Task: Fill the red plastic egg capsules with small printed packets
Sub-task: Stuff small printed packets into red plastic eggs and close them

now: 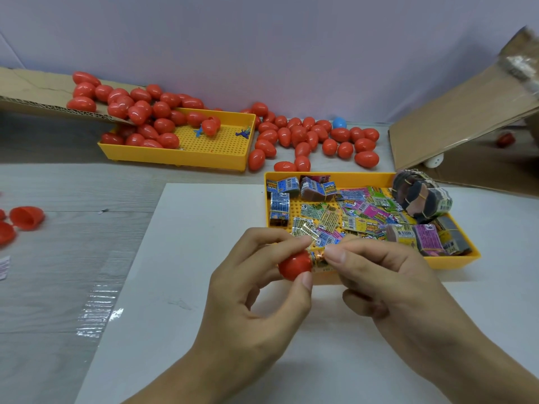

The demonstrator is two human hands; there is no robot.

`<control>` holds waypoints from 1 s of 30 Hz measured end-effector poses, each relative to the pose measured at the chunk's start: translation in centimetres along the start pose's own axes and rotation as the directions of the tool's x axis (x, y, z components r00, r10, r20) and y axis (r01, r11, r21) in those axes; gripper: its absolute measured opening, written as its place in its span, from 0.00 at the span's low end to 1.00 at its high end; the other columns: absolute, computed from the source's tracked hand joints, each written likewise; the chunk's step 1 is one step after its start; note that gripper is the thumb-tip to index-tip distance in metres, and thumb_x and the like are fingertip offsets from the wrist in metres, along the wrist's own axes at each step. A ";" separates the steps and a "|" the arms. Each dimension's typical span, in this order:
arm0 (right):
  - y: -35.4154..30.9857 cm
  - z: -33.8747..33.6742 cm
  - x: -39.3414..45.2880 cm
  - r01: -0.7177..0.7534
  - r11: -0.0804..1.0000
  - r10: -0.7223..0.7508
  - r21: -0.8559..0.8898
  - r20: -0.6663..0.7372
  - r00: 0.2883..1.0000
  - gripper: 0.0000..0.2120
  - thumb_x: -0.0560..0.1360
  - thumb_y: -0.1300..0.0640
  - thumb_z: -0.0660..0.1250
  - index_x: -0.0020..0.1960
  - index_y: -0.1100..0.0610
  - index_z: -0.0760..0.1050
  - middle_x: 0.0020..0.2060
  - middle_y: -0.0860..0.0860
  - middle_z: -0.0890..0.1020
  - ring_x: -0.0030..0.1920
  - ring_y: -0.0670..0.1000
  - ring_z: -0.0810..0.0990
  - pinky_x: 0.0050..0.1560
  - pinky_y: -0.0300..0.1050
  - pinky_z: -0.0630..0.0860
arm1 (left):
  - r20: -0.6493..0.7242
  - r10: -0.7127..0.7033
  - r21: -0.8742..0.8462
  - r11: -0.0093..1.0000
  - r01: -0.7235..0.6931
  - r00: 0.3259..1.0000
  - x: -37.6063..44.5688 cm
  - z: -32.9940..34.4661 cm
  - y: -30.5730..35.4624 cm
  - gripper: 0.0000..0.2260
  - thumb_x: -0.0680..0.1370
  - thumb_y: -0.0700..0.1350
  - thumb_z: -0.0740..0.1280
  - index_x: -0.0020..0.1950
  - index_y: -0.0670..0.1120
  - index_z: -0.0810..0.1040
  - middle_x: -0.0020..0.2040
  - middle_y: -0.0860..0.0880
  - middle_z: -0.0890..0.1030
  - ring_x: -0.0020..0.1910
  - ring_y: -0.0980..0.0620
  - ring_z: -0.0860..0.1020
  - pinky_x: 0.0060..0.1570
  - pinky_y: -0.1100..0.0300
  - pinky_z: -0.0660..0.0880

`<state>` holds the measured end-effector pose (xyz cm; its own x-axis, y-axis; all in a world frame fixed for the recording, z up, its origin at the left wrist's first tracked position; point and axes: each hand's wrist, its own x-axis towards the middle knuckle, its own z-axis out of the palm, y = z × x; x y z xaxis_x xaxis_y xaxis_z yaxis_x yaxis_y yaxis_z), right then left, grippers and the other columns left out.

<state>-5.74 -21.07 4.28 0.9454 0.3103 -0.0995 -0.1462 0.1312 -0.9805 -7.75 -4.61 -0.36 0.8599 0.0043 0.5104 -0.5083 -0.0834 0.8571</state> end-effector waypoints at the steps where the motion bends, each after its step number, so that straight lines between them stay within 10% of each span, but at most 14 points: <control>1: 0.0 0.0 0.0 -0.004 1.000 0.004 0.001 -0.002 1.000 0.06 0.60 0.57 0.79 0.33 0.57 0.84 0.28 0.46 0.67 0.25 0.43 0.61 0.22 0.33 0.58 | 0.000 -0.001 0.005 1.000 0.001 1.000 0.0 0.0 0.0 0.14 0.75 0.42 0.68 0.61 0.48 0.81 0.55 0.48 0.76 0.56 0.43 0.79 0.50 0.57 0.80; 17: 0.9 0.0 0.2 0.162 0.972 -0.177 -0.170 -0.076 0.981 0.12 0.60 0.49 0.77 0.35 0.58 0.85 0.30 0.49 0.75 0.25 0.42 0.69 0.27 0.28 0.64 | -0.041 0.078 0.074 0.994 -0.075 0.996 0.0 0.2 -0.4 0.21 0.75 0.41 0.71 0.68 0.45 0.77 0.54 0.44 0.74 0.52 0.44 0.80 0.49 0.56 0.82; 30: 0.0 0.0 -0.1 0.170 0.969 -0.185 -0.178 -0.069 0.980 0.18 0.70 0.44 0.70 0.42 0.59 0.86 0.37 0.63 0.83 0.38 0.60 0.82 0.32 0.44 0.80 | -0.113 0.119 0.027 0.993 -0.117 0.986 0.1 -0.1 0.0 0.13 0.74 0.40 0.73 0.58 0.43 0.79 0.50 0.47 0.81 0.51 0.44 0.83 0.48 0.58 0.81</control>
<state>-5.83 -21.11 4.25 0.9739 0.2152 0.0721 0.0710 0.0128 -0.9974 -7.68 -4.50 -0.25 0.7825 0.1072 0.6133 -0.6037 -0.1103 0.7896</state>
